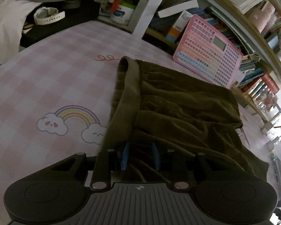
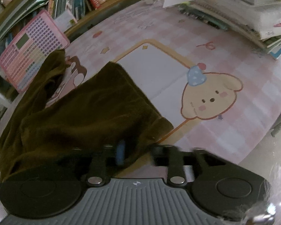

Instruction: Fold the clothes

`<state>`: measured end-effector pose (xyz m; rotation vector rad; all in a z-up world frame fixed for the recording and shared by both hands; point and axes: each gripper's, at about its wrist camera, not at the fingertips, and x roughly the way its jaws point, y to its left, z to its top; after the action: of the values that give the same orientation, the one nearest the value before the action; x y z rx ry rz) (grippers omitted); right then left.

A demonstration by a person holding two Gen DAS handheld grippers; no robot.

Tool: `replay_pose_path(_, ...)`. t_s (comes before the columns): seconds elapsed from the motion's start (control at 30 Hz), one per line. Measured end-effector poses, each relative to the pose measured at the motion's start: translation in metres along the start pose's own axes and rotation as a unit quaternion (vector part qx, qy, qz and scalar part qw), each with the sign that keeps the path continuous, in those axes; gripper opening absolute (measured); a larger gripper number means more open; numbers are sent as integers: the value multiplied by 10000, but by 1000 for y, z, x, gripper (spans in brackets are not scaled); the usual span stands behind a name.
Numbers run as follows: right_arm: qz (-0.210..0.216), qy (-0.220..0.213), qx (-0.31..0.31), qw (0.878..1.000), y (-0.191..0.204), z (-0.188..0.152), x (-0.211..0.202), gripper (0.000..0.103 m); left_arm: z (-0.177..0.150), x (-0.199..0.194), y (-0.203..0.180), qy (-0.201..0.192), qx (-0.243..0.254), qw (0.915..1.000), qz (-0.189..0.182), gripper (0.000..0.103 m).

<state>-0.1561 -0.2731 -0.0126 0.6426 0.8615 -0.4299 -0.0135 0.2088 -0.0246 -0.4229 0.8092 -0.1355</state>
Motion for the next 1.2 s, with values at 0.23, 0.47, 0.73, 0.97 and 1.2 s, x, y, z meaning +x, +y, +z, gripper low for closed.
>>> replay_pose_path(0.23,-128,-299,-41,9995,17,2,-17,50,11,-23,-24,-400,557,9970,-353,60)
replay_pose_path(0.47,-233,-640,-880,9938,57,-17,-31,64,4,-18,-46,-216,1223,9918,-306,69)
replay_pose_path(0.73,-312,-453,-1325,9897,74,-32,-28,71,-10,-12,-49,-22,1696,9851,-288,75)
replay_pose_path(0.97,-253,-411,-1510,9874,79,-26,-22,72,-11,-7,-56,9,1608,9869,-152,76)
replay_pose_path(1.2,-60,-300,-1718,9847,72,-6,-7,72,-17,-2,-74,3,1538,9881,95,77)
